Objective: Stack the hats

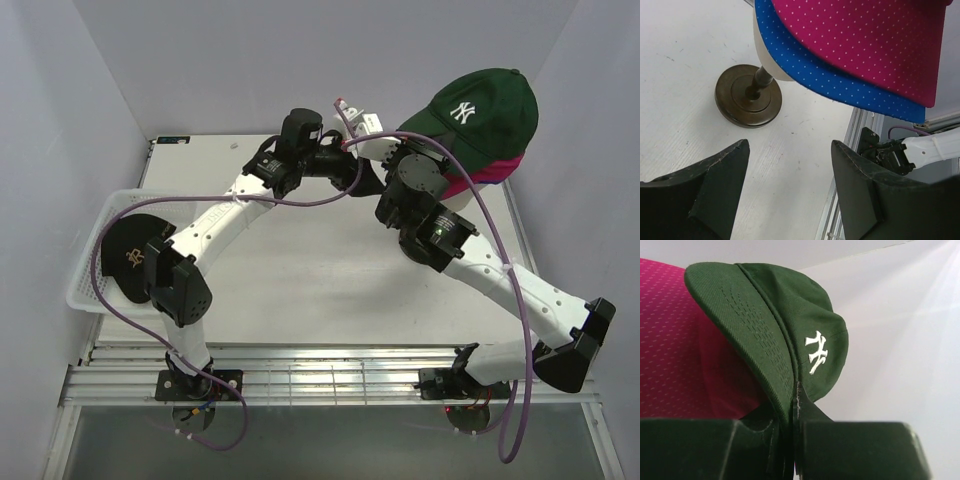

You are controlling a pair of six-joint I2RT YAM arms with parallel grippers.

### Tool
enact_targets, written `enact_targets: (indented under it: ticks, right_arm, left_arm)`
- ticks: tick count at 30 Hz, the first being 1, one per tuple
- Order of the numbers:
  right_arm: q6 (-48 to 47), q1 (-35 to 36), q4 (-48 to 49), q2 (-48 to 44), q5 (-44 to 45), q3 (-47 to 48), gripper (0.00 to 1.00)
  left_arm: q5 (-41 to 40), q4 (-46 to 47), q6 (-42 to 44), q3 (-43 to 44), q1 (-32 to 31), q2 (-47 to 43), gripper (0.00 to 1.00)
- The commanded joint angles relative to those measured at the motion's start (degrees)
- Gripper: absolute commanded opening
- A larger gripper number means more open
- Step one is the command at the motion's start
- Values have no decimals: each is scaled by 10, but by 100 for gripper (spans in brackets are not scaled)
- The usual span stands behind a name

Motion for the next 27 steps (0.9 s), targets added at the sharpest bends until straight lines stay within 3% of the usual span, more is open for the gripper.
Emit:
enact_targets:
  ticks: [1,6,9,13,23,27]
  right_arm:
    - [50,14,-19,-12,18,-8,8]
    - [161,18,-113,-4,12,11,10]
    - [229,19,-232,13,-2,34,13]
    - [330,18,-333,30,-20,67,26]
    - [346,38,-329,30,-6,103,57]
    - [415,55,-394,36,-25,131,69]
  left_arm:
    - [5,-1,-7,30,-2,-3,77]
    - [6,-1,-13,43,-2,5,77]
    - [4,-3,-10,52,-2,9,77]
    - [-1,-6,-7,52,-2,10,77]
    - [-14,-18,10,52,-2,-1,77]
    - [-22,-25,18,50,-2,-7,77]
